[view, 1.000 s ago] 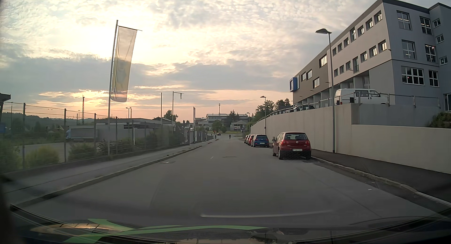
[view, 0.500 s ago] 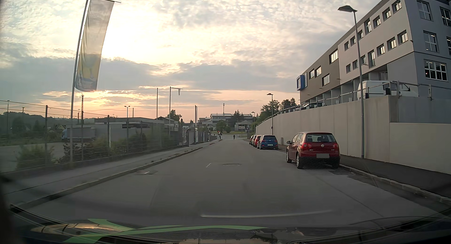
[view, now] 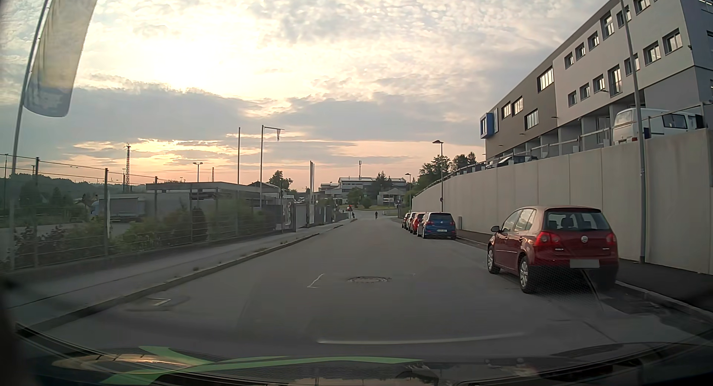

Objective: Follow the waypoints while adhering to traffic rules and regulations

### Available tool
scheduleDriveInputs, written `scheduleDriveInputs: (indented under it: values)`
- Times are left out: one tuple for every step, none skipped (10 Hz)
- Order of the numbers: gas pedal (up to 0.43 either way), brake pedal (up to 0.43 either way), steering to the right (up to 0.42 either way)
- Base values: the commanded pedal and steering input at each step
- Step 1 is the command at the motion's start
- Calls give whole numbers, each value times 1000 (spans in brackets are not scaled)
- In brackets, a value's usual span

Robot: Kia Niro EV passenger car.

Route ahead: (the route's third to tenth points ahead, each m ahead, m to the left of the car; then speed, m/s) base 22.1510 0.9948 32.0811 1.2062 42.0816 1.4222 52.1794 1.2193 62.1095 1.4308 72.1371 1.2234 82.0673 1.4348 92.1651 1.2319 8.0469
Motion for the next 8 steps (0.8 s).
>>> scheduleDriveInputs:
  values:
    - [39, 0, -13]
    - [39, 0, -10]
    - [20, 0, -9]
    - [0, 0, -8]
    - [0, 0, -6]
    - [0, 0, -2]
    - [0, 0, 2]
    - [0, 0, 6]
